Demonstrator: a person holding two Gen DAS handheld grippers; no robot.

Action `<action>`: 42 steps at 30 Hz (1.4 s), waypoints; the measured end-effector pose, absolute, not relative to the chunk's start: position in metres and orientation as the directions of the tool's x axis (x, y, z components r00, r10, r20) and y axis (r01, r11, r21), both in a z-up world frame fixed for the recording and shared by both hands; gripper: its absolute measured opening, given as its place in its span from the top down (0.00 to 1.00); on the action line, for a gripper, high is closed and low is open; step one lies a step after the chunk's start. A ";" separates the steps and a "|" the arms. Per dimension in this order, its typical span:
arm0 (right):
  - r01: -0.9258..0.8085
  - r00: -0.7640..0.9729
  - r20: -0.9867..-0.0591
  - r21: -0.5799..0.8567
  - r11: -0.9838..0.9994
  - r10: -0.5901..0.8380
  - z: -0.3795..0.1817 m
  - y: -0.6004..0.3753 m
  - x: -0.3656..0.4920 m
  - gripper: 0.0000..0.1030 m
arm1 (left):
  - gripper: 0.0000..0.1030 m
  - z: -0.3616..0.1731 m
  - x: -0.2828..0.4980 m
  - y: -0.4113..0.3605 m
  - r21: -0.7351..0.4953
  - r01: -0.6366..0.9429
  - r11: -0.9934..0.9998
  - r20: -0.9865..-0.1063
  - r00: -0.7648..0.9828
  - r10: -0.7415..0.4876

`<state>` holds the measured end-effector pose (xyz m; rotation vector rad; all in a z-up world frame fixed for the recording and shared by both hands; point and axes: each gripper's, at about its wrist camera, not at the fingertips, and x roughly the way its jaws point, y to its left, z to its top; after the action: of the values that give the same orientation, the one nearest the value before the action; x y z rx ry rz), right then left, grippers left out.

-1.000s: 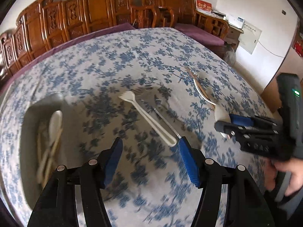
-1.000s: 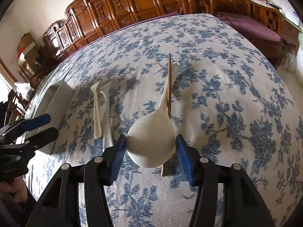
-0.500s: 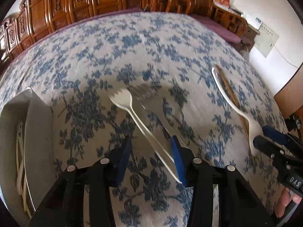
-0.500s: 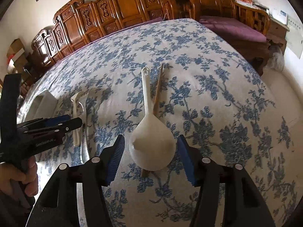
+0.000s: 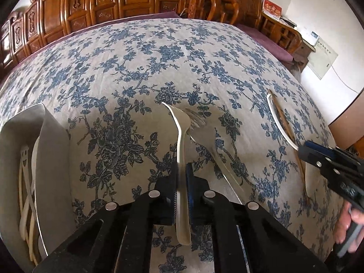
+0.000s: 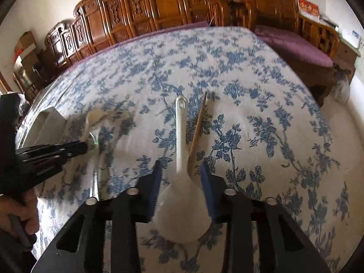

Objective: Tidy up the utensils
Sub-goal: 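Grasp a white plastic fork with the left tool while the right tool lifts the ladle, then carry the white fork over the tray with the left tool while the right tool holds the ladle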

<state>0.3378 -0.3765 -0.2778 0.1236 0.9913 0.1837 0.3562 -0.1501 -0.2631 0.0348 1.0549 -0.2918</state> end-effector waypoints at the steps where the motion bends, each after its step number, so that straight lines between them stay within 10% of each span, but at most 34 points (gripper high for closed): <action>1: -0.098 0.523 -0.826 0.186 0.978 0.210 -0.281 -0.377 0.341 0.68 | 0.94 -0.263 0.355 -0.149 -0.110 0.255 0.961 -0.861 0.458 -0.220; 42: -0.204 0.493 -0.857 0.058 0.977 0.153 -0.252 -0.338 0.315 0.89 | 0.94 -0.191 0.289 -0.108 -0.099 0.292 0.951 -0.785 0.564 -0.255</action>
<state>0.3146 -0.3377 -0.2519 -0.0535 1.0332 0.2167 0.2893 -0.1075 -0.1914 0.0435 0.9162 -0.3222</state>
